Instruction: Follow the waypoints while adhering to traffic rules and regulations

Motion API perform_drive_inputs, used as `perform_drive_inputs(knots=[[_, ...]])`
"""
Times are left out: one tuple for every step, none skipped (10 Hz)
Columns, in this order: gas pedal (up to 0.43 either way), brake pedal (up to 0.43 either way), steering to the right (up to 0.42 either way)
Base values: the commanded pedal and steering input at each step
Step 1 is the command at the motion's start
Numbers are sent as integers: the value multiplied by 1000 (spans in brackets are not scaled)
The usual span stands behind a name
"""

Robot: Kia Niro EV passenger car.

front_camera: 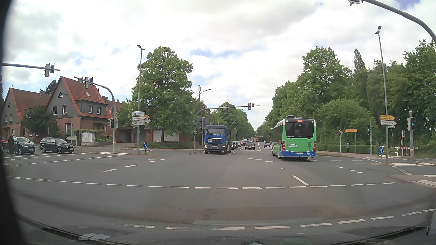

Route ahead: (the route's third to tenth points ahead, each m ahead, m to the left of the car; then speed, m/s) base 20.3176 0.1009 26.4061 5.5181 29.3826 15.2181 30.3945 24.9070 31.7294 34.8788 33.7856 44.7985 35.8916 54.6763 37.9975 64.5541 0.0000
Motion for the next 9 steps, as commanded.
perform_drive_inputs(knots=[[0,0,8],[0,0,8],[0,0,8],[0,0,8],[0,0,8],[0,0,8],[0,0,8],[0,0,8],[0,0,8]])
